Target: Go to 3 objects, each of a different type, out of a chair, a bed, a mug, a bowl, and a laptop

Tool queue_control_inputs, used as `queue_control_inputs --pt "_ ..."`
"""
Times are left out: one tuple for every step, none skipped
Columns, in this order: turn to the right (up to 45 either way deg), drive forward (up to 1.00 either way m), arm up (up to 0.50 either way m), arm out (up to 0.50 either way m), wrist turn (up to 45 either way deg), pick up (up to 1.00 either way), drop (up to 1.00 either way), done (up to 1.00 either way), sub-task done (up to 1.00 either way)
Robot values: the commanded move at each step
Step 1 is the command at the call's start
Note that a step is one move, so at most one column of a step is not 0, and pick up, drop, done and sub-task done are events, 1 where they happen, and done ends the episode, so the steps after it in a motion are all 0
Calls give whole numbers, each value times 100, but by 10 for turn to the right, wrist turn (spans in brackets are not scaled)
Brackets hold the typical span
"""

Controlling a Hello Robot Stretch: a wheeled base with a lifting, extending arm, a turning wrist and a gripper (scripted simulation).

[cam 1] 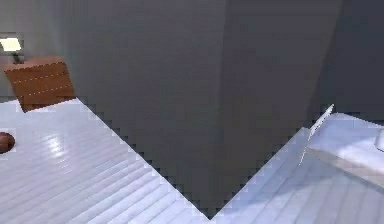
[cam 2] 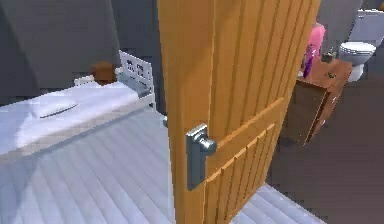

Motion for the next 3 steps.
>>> queue_control_inputs --pt "450 0 0 0 0 0 0 0 0" --pt "0 80 0 0 0 0 0 0 0" --pt "270 0 0 0 0 0 0 0 0"
